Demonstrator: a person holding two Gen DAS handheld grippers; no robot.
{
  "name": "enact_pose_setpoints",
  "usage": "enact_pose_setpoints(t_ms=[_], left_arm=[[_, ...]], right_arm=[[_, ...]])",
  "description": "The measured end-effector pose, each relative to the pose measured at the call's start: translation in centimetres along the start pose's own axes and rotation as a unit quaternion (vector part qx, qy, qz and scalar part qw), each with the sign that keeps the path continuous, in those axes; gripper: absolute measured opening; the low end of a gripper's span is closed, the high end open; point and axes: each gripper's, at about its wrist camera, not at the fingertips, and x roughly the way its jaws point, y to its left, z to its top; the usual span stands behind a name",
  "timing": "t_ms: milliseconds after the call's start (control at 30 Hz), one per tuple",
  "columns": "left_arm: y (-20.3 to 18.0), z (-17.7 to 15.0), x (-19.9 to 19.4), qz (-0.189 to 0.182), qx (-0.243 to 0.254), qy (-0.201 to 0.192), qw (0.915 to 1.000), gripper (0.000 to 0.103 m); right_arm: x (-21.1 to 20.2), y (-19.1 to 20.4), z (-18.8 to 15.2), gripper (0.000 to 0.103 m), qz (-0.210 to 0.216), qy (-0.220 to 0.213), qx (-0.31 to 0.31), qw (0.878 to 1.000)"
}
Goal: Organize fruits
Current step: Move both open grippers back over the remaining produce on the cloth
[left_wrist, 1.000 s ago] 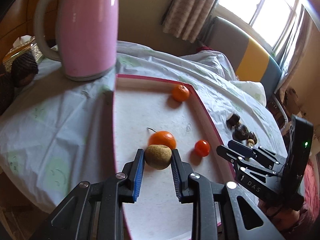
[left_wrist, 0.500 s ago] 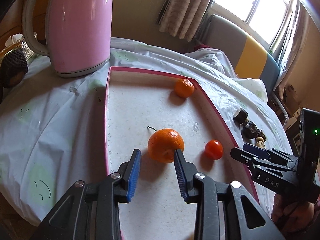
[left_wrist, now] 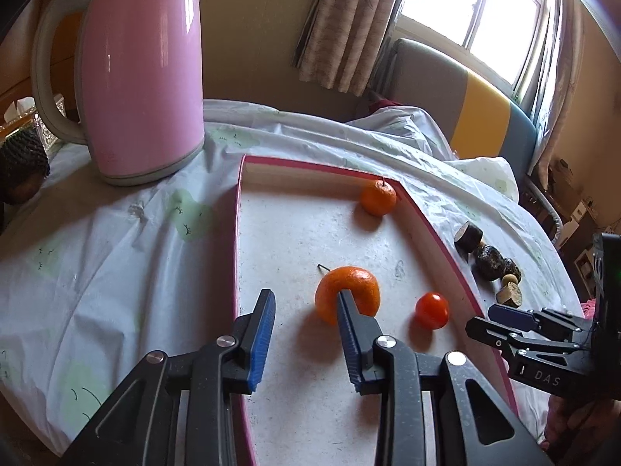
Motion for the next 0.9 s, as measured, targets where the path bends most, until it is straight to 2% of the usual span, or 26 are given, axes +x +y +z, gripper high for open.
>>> enact_pose_setpoints(t_ms=[133, 233, 533, 667, 900], left_arm=[[-0.6, 0.6, -0.9, -0.003, -0.007, -0.001, 1.0000, 0.034], [-1.9, 1.1, -1.4, 0.006, 0.006, 0.001, 1.0000, 0.034], [-7.4, 1.8, -1.9, -0.019, 0.056, 0.010, 0.9982, 0.034], [-10.1, 1.8, -1.6, -0.036, 0.074, 0.017, 0.9964, 0.034], [-14.2, 1.0, -0.2, -0.051, 0.101, 0.043, 0.9926, 0.034]], right_arm=[[-1.0, -0.6, -0.5, 0.049, 0.020, -0.025, 0.014, 0.999], [-1.9, -1.2, -0.9, 0.049, 0.030, -0.042, 0.027, 0.998], [-4.6, -5.5, -1.9, 0.049, 0.002, -0.075, 0.075, 0.994], [-5.0, -8.0, -2.8, 0.035, -0.015, -0.072, 0.095, 0.993], [-5.6, -10.8, -4.0, 0.033, -0.033, -0.070, 0.124, 0.989]])
